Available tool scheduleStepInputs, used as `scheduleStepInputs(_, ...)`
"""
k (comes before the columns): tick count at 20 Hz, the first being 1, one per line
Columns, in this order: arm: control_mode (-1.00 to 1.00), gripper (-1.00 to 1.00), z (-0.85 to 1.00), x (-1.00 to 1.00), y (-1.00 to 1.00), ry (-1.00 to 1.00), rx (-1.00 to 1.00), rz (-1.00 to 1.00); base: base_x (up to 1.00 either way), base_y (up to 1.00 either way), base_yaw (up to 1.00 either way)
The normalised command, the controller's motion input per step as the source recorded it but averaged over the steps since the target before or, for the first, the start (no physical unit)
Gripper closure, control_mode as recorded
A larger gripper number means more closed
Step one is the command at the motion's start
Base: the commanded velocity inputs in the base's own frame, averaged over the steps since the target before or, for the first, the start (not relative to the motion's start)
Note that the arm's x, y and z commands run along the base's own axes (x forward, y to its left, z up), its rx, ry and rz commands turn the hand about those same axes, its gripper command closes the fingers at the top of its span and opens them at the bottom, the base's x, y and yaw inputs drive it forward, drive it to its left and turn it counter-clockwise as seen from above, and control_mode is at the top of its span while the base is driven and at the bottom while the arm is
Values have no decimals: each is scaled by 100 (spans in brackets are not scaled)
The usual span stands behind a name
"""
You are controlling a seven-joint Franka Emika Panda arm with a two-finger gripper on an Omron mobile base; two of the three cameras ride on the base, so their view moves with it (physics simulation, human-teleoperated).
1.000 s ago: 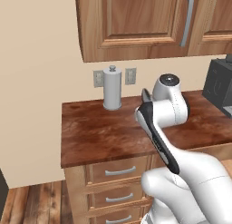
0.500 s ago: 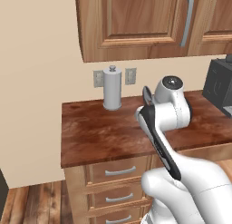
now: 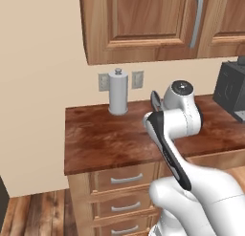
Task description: Take the tongs from the drawer on the right and place them on the dining counter next to the tray containing the hot dog.
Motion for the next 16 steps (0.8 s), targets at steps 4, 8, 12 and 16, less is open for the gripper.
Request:
scheduleStepInputs(4, 100, 100, 0, 0, 0, 0, 0, 0, -58, 0, 0)
scheduleStepInputs(8, 100, 100, 0, 0, 0, 0, 0, 0, -72, 0, 0)
scheduleStepInputs(12, 100, 100, 0, 0, 0, 0, 0, 0, -50, 5, -16)
scheduleStepInputs(16, 100, 100, 0, 0, 0, 0, 0, 0, -30, 24, -30)
